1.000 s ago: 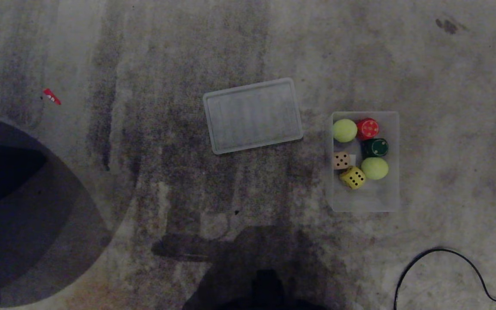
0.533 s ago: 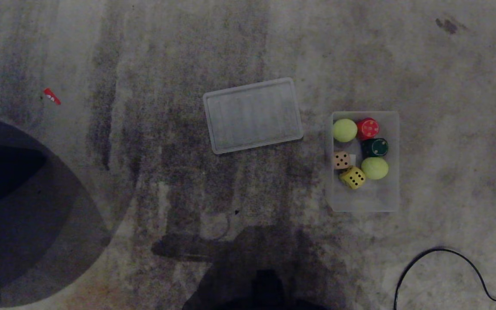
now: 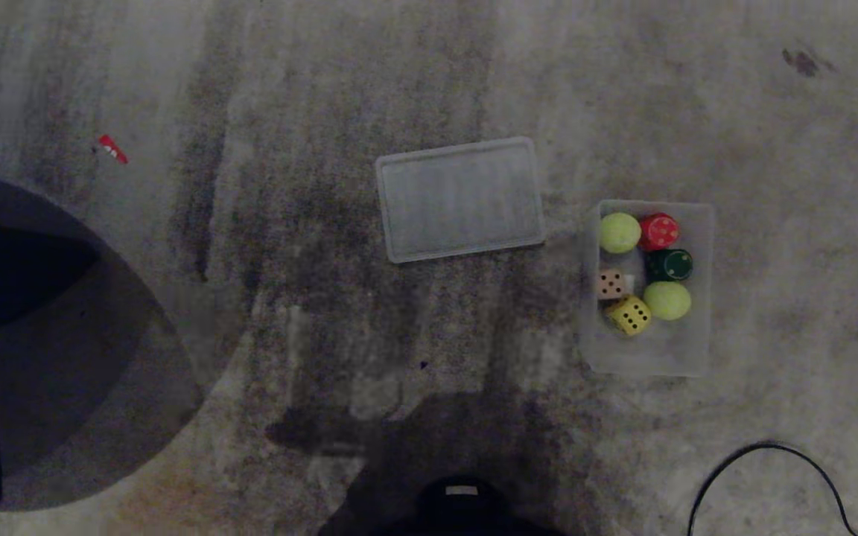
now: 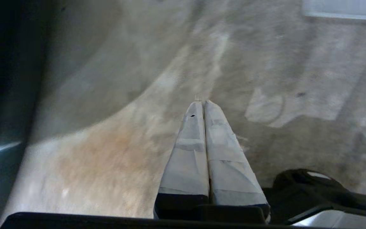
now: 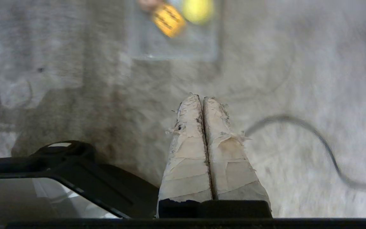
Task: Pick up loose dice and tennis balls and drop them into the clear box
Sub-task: Close the lid
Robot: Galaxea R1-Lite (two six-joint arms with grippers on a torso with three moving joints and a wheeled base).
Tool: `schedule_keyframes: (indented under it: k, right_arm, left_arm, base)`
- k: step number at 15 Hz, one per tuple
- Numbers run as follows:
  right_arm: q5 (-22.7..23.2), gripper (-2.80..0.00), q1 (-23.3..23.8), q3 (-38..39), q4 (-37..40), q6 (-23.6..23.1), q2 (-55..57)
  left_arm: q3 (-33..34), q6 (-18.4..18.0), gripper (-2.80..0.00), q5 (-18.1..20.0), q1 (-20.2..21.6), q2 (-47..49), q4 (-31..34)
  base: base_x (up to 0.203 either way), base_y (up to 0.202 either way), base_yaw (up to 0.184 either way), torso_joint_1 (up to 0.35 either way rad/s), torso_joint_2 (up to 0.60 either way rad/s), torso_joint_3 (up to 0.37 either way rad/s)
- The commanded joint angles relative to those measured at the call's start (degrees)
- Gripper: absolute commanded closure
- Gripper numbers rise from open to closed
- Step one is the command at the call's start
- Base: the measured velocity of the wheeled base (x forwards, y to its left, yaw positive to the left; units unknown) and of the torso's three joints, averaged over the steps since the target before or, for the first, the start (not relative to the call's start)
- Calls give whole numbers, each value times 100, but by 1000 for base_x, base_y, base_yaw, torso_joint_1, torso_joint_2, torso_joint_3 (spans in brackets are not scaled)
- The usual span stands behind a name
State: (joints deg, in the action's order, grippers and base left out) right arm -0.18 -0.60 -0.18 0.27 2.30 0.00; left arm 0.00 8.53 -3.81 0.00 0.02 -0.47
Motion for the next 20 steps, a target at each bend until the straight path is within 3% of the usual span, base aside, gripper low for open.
schedule_keyframes:
  k: [1, 7, 14, 20]
  right_arm:
    - [1, 0, -2, 1, 0, 7, 9]
    - [1, 0, -2, 1, 0, 7, 9]
    - [1, 0, -2, 1, 0, 1, 9]
    - [1, 0, -2, 1, -3, 7, 9]
  left_arm:
    - [0, 8, 0, -6, 0, 6, -6]
    - [0, 8, 0, -6, 0, 6, -6]
    - [0, 17, 0, -6, 0, 6, -6]
    - [0, -1, 0, -6, 0, 6, -6]
  base:
    - [0, -6, 159, 3, 5, 2]
    - [1, -11, 149, 1, 1, 1]
    - [0, 0, 0, 0, 0, 0]
    - [-113, 0, -1, 5, 1, 2]
